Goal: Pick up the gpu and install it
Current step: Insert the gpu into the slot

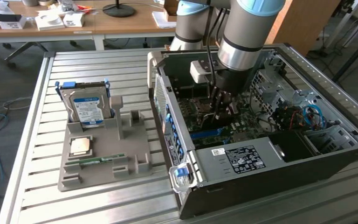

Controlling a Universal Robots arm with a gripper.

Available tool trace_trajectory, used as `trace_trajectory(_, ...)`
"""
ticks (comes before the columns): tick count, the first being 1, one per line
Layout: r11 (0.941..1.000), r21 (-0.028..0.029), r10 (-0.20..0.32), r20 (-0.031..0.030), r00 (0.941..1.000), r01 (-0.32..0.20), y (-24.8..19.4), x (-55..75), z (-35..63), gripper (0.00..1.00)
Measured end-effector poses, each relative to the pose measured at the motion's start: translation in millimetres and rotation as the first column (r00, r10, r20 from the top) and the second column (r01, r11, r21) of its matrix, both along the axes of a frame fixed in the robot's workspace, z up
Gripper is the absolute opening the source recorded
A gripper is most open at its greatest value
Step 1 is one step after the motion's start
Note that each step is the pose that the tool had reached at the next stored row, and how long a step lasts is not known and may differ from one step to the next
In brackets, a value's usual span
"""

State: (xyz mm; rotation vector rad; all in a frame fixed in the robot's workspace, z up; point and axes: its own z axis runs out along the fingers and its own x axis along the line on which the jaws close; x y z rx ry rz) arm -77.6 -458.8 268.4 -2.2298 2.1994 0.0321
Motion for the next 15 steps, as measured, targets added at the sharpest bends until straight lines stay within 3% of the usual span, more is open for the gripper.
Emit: trace_trajectory(15, 1.0, 0.0001, 0.0, 0.0, 1.0, 0.0, 0.0, 0.0, -3.5, 0.26)
